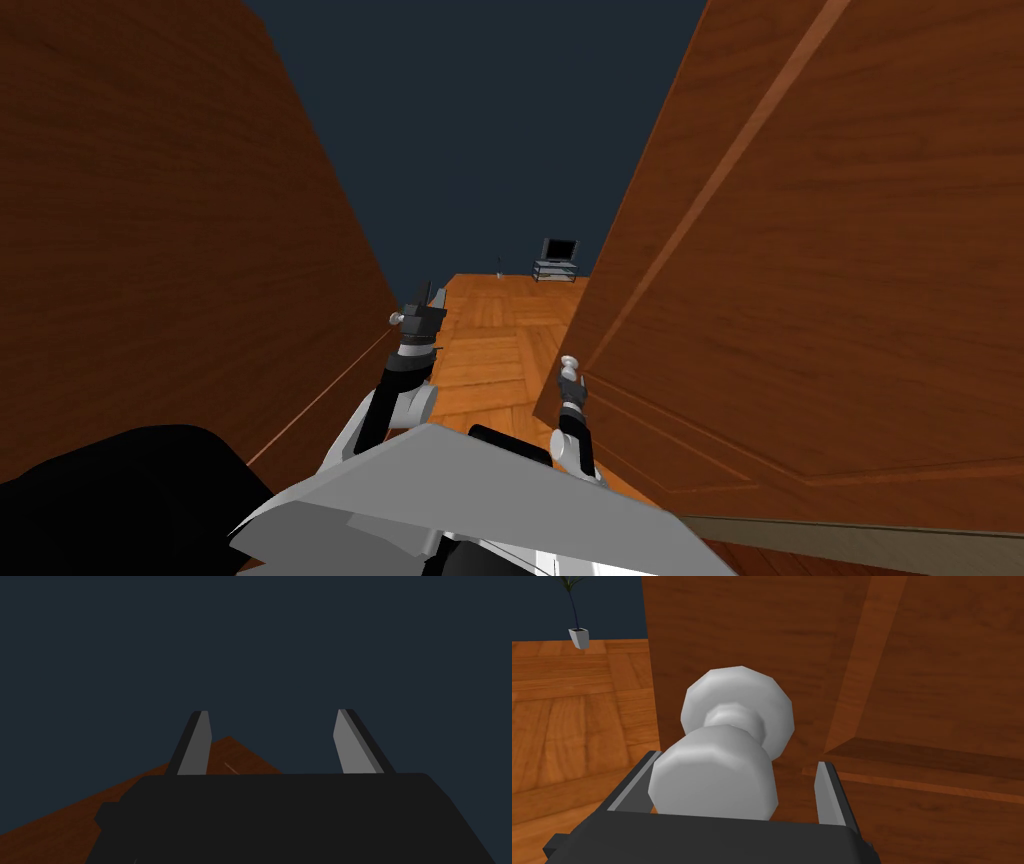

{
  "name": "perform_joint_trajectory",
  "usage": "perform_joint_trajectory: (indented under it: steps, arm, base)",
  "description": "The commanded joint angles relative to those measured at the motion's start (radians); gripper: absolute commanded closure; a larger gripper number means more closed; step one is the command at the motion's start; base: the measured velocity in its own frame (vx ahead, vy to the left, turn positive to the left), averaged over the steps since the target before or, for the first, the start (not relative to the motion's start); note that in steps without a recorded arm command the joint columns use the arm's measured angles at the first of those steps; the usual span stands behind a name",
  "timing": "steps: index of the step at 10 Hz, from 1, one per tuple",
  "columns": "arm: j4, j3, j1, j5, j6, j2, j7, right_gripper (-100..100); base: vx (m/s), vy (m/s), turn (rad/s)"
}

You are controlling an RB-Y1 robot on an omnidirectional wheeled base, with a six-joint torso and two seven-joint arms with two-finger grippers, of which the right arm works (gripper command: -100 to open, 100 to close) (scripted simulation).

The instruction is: Push the door open

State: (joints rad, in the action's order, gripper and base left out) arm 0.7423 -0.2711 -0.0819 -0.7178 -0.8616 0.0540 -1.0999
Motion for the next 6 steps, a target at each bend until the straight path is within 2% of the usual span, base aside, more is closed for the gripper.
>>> perform_joint_trajectory:
  steps: [1,6]
  arm:
    - [-0.022,0.031,-0.014,-0.013,-0.026,0.001,-0.004,100]
    - [-0.028,0.077,-0.019,-0.034,-0.036,-0.021,0.007,100]
  base:
    - [0.145,0.038,-0.037]
    - [0.194,0.066,-0.071]
